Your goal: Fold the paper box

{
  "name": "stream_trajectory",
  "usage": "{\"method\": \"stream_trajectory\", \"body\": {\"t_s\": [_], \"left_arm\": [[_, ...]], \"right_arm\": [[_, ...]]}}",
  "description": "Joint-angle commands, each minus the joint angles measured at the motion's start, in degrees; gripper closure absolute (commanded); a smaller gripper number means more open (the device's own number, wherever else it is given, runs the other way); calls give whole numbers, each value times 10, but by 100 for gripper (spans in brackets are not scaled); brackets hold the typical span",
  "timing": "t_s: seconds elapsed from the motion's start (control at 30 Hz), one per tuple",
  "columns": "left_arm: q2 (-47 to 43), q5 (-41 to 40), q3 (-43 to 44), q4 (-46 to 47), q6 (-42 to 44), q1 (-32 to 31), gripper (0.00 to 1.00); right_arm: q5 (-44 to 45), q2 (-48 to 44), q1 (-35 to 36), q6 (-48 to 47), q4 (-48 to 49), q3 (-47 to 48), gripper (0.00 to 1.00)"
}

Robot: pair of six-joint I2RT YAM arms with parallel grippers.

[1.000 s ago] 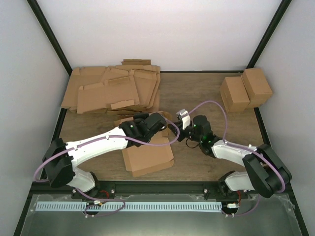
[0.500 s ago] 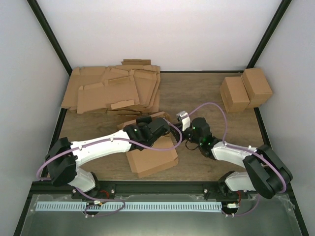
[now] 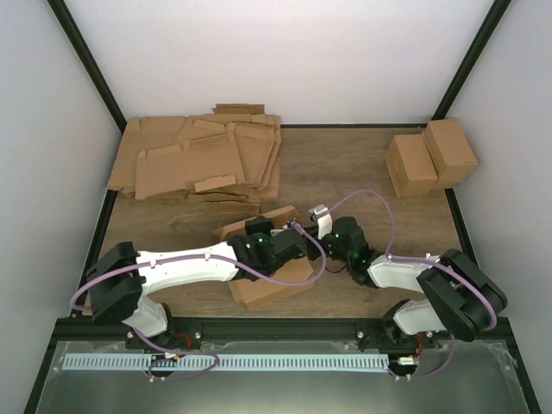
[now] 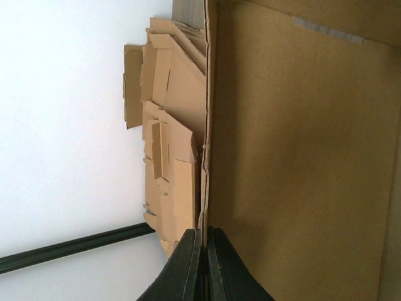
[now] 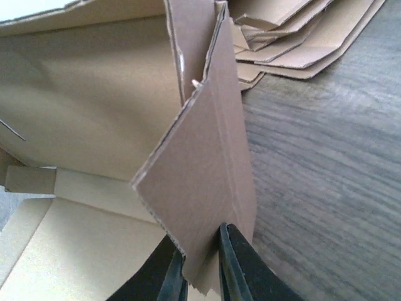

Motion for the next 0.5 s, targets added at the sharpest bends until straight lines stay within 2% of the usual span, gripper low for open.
{"method": "stream_trajectory", "body": {"t_s": [0.0,0.27,0.47], "left_arm": [[22,-9,-10,48,-51,-31,96],[26,-18,-32,54,-61,-56,96],[29,-24,-58,70,-62,-69,96]], "right_arm": [[5,0,29,20,41,-4,84],[25,-7,32,30,33,-19,75],[16,-4,32,18,44,-33,63]]}}
